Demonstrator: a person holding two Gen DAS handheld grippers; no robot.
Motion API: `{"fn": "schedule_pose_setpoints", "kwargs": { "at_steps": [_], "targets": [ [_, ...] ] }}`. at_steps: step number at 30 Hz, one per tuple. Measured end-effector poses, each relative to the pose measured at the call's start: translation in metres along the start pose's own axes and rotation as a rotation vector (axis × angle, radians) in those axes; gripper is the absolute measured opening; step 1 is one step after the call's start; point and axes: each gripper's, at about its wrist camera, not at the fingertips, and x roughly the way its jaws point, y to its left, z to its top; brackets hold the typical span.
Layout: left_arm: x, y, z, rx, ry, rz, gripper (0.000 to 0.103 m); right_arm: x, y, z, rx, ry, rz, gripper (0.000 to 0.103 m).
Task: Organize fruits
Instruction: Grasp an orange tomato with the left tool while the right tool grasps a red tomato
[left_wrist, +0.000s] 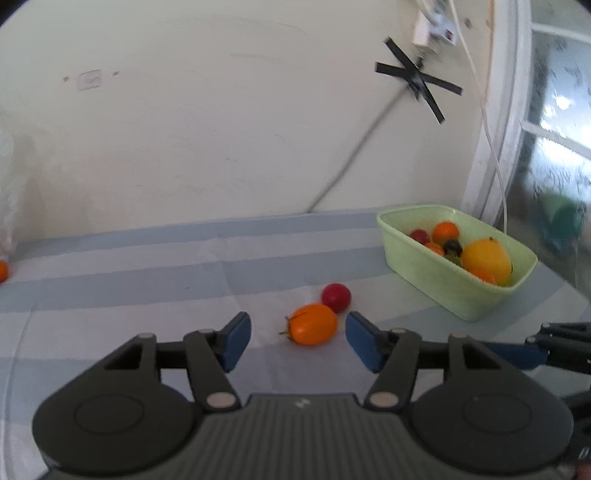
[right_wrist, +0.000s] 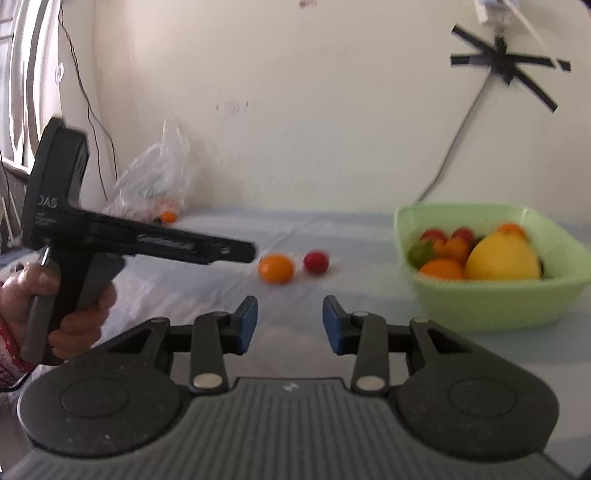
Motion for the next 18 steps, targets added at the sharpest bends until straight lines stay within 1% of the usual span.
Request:
{"fn": "schedule_pose_setpoints", "kwargs": {
  "at_steps": [3,6,7,8,10,12,14,16,18],
  "targets": [
    [0.012,-0.008,0.001,0.045,-0.006,0.021,0.060,0.002,0.002,0.000,0.013,0.018,0.000,0.042],
    [0.026,-0.013,0.003,0.067,0.017,0.024,0.058,0.006,-0.008,0.003,0.058,0.028,0.002,0.042],
    [0.031,-0.015,0.004,0.076,0.037,0.019,0.053,0.006,-0.010,0.004,0.063,0.028,0.003,0.042],
    [0.034,-0.017,0.005,0.081,0.050,0.017,0.039,0.006,-0.010,0.004,0.064,0.028,0.002,0.042],
    [0.035,-0.017,0.004,0.078,0.058,0.018,0.036,0.008,-0.008,0.004,0.059,0.033,0.001,0.042],
    [0.028,-0.013,0.000,0.070,0.056,0.036,0.036,0.009,-0.008,0.005,0.055,0.038,-0.006,0.042],
    [0.013,-0.006,-0.006,0.055,0.034,0.059,0.036,0.012,-0.008,0.008,0.047,0.035,-0.018,0.042],
    [-0.005,0.008,-0.014,0.007,0.011,0.059,0.036,0.015,-0.004,0.012,0.034,0.025,-0.032,0.042],
    [-0.019,0.020,-0.023,-0.042,0.000,0.079,0.036,0.025,0.001,0.023,0.023,0.023,-0.037,0.042]
  ]
}}
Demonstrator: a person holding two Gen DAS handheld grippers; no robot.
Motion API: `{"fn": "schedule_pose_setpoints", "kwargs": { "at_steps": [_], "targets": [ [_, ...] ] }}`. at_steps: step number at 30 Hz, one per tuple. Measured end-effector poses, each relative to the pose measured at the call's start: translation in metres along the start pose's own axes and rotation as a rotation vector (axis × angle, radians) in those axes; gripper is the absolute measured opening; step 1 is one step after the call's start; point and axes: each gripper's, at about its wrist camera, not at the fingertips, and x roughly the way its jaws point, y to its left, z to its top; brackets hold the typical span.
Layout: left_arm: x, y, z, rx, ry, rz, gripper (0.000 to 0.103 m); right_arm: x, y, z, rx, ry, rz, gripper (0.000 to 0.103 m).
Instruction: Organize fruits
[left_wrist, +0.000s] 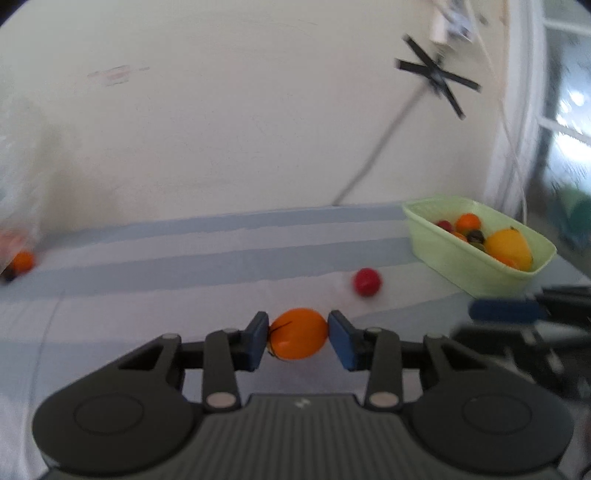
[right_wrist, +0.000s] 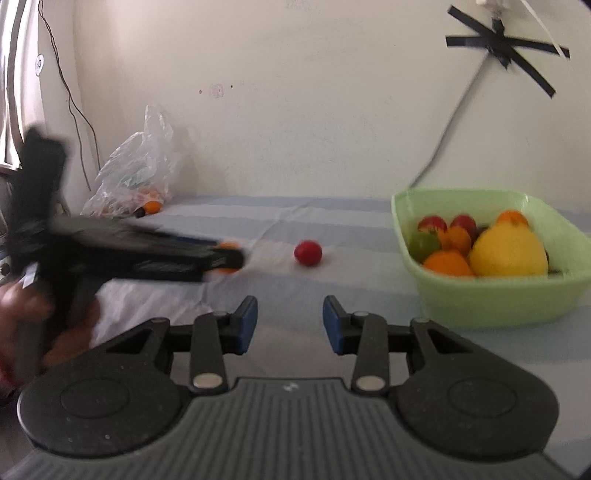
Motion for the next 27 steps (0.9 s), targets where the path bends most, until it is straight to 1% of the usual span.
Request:
{"fn": "schedule_pose_setpoints", "kwargs": {
  "at_steps": [2,4,5,7,10,13,15,18,19,21,24,27],
  "targets": [
    [-0.003,0.007,-0.007,-0.027,0.002,0.020,0.036,0.013,0.006,0.010,-0.018,-0.006,-0.007,0.042],
    [-0.001,0.009,-0.010,-0.040,0.017,0.042,0.036,0.032,0.013,0.018,-0.050,-0.006,-0.045,0.042],
    [-0.002,0.008,-0.010,-0.043,0.007,0.047,0.036,0.043,0.015,0.022,-0.057,0.007,-0.068,0.042],
    [-0.001,0.006,-0.009,-0.033,0.009,0.078,0.036,0.061,0.014,0.028,-0.048,0.034,-0.090,0.042],
    [0.001,0.005,-0.007,-0.031,0.015,0.087,0.036,0.077,0.007,0.034,-0.026,0.058,-0.148,0.042],
    [0.002,0.003,-0.008,-0.036,0.016,0.090,0.037,0.087,-0.002,0.039,0.011,0.093,-0.138,0.042],
    [0.004,0.004,-0.008,-0.037,0.022,0.089,0.037,0.092,-0.003,0.039,0.024,0.113,-0.124,0.042],
    [0.003,0.004,-0.008,-0.039,0.026,0.094,0.038,0.097,0.000,0.035,0.002,0.133,-0.120,0.041],
    [0.003,0.005,-0.008,-0.039,0.027,0.095,0.038,0.098,0.002,0.032,-0.009,0.141,-0.126,0.039],
    [0.003,0.005,-0.008,-0.041,0.029,0.097,0.039,0.095,0.004,0.032,-0.016,0.130,-0.133,0.028],
    [0.004,0.005,-0.007,-0.041,0.029,0.100,0.039,0.091,0.002,0.031,0.003,0.123,-0.135,0.028],
    [0.003,0.003,-0.008,-0.040,0.030,0.104,0.039,0.079,0.001,0.027,0.038,0.116,-0.125,0.028]
  ]
}}
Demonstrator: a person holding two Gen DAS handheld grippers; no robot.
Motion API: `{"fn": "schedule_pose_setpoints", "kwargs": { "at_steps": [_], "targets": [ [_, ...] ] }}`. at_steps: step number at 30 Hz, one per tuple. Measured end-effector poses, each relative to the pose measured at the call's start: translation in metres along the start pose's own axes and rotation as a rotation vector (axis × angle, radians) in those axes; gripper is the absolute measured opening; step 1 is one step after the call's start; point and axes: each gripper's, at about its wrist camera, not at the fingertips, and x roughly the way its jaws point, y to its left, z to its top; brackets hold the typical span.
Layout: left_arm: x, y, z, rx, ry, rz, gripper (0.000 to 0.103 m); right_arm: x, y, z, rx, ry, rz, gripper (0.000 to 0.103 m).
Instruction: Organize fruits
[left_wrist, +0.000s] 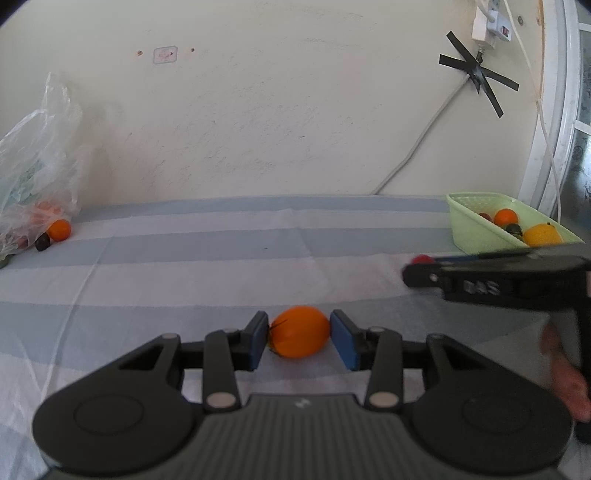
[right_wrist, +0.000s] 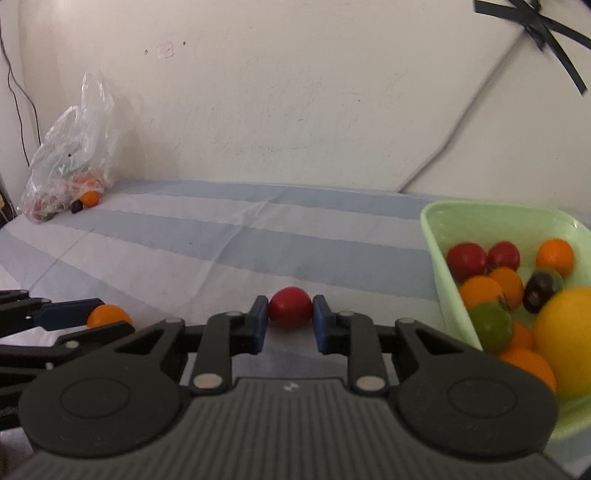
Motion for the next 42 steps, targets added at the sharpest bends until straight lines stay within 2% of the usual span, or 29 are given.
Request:
{"fn": "schedule_pose_setpoints", "kwargs": {
  "at_steps": [6,12,18,27,28,30,31,42],
  "targets": [
    [0.000,-0.002,0.000,0.002,0.001,0.007,0.039,-0.038,0.000,-0.027,0.045,-0.013,0.048,0.028],
    [-0.001,-0.003,-0.001,0.003,0.001,0.014,0.039,-0.072,0.007,-0.050,-0.008,-0.048,0.039,0.028],
    [-0.003,-0.006,-0.003,0.005,0.002,0.026,0.039,-0.073,0.014,-0.058,-0.071,-0.035,0.044,0.029],
    [-0.003,-0.007,-0.003,0.009,0.005,0.037,0.040,-0.074,0.013,-0.060,-0.060,-0.038,0.049,0.030],
    [-0.003,-0.007,-0.003,0.009,0.006,0.038,0.040,-0.074,0.013,-0.060,-0.063,-0.040,0.049,0.030],
    [-0.002,-0.007,-0.003,0.009,0.006,0.040,0.041,-0.077,0.014,-0.061,-0.072,-0.051,0.049,0.042],
    [-0.002,-0.007,-0.004,0.008,0.005,0.040,0.041,-0.078,0.014,-0.061,-0.075,-0.060,0.047,0.045],
    [-0.004,-0.005,-0.004,0.002,-0.002,0.047,0.042,-0.081,0.014,-0.061,-0.076,-0.080,0.044,0.046]
  ]
}}
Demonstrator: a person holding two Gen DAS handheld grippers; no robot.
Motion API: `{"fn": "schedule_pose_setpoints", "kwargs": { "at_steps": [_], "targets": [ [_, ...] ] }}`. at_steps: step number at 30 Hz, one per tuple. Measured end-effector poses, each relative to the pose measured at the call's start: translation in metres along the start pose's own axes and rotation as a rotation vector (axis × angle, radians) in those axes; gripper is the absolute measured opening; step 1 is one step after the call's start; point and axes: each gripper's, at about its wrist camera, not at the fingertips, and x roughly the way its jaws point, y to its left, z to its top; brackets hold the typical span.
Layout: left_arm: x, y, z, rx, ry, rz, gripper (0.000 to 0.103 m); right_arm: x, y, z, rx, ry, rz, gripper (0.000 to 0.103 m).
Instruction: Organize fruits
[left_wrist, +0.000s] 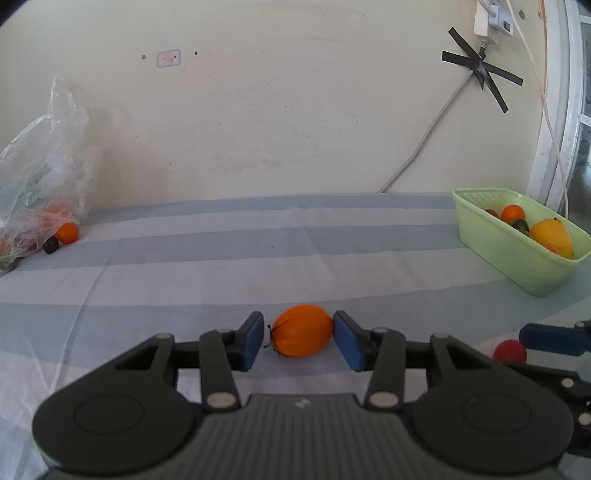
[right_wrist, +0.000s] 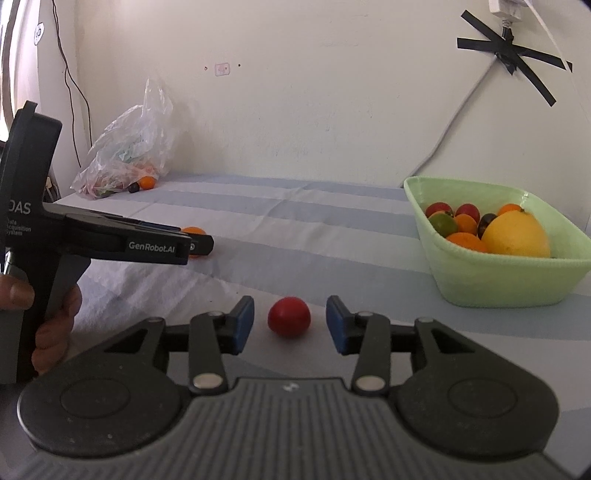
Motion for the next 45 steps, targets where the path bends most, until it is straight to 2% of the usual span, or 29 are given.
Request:
{"fn": "schedule_pose_setpoints", "kwargs": {
  "at_steps": [8,45],
  "targets": [
    [0.0006,0.0015,0.0011,-0.012,0.004,0.002,0.046,0.0000,0.0011,-0.0002,0.003,-0.002,-0.005,0.046],
    [0.0071,0.0042,0.0033,0.012,0.018,-0.019,0.046,-0.0032,0.0015,-0.0010,0.008,-0.019,-0.003,0.046]
  ]
}}
